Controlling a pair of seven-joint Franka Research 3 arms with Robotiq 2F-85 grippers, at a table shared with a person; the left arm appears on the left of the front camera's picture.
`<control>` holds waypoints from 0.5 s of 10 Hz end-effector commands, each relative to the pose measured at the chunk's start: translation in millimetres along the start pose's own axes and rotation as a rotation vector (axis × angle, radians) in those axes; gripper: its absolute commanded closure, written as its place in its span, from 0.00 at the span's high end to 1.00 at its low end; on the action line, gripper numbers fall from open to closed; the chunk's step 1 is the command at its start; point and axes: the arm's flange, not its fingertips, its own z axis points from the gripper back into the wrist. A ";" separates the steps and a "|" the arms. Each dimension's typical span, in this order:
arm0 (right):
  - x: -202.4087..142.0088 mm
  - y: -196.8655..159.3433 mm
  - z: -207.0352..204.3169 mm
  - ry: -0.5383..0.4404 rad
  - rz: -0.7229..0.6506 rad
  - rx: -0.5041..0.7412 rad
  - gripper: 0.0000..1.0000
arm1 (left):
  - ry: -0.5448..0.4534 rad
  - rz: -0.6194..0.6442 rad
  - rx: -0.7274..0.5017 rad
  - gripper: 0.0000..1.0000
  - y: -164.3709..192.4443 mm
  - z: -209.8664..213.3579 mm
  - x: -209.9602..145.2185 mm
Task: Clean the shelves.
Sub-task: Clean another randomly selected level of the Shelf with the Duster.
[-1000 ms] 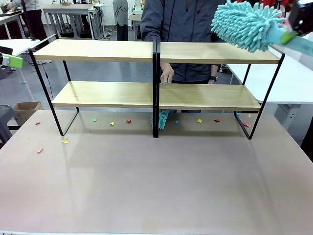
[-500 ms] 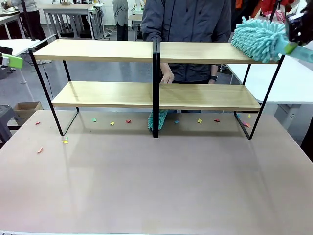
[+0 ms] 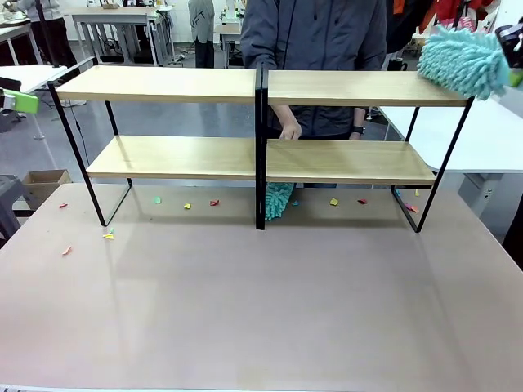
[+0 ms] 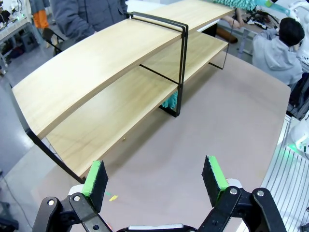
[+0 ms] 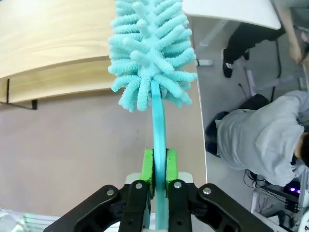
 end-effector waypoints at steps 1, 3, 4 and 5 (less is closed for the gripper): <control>-3.6 4.6 10.1 -0.071 0.024 0.087 0.12 | -0.002 -0.005 -0.005 1.00 0.3 -0.3 -0.5; -6.8 4.0 18.6 -0.027 0.075 0.315 0.12 | -0.002 -0.005 -0.005 1.00 0.3 -0.3 -0.5; -6.6 -0.1 18.6 0.007 0.076 0.389 0.12 | -0.002 -0.005 -0.005 1.00 0.3 -0.3 -0.5; -7.0 -4.0 16.9 0.031 0.069 0.437 0.12 | -0.002 -0.005 -0.005 1.00 0.3 -0.3 -0.5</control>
